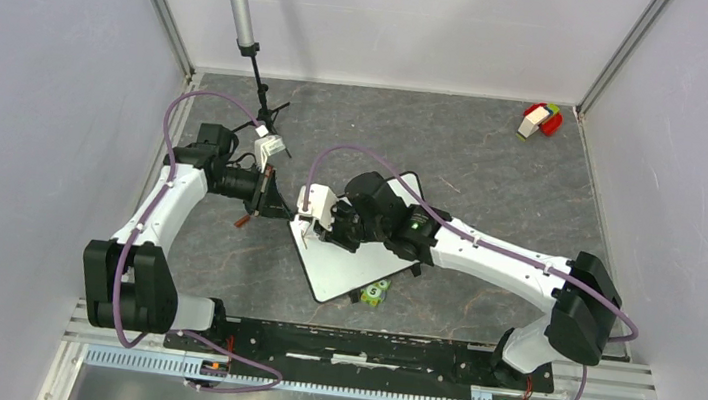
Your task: Write a sentence on the whiteboard
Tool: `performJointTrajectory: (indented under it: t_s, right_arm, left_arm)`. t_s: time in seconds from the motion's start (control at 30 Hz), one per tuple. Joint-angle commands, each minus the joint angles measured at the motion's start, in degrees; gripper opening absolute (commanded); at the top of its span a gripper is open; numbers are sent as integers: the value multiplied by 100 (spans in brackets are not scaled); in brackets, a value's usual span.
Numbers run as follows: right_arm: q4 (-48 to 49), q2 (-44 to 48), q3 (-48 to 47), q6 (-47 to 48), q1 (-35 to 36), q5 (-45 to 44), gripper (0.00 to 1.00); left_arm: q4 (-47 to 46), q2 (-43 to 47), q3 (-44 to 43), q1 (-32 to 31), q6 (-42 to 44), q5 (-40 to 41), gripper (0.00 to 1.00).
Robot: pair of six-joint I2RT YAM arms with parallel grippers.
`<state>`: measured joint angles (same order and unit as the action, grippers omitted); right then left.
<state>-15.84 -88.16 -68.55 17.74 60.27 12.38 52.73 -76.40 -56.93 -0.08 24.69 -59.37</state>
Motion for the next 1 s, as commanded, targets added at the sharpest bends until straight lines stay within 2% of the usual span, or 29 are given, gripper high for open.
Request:
performJointTrajectory:
  t_s: [0.0,0.7,0.97]
  right_arm:
    - [-55,-115,-213,8,-6,-165,0]
    - [-270,351,399,317,-67,-447,0]
    - [-379,540,-10,157,-63,103,0]
  left_arm:
    - [89,46,-51,-107,95,-156,2]
    - [97,-1,-82,-107,79,-136,2]
    - [93,5,-82,-124,74,-110,3]
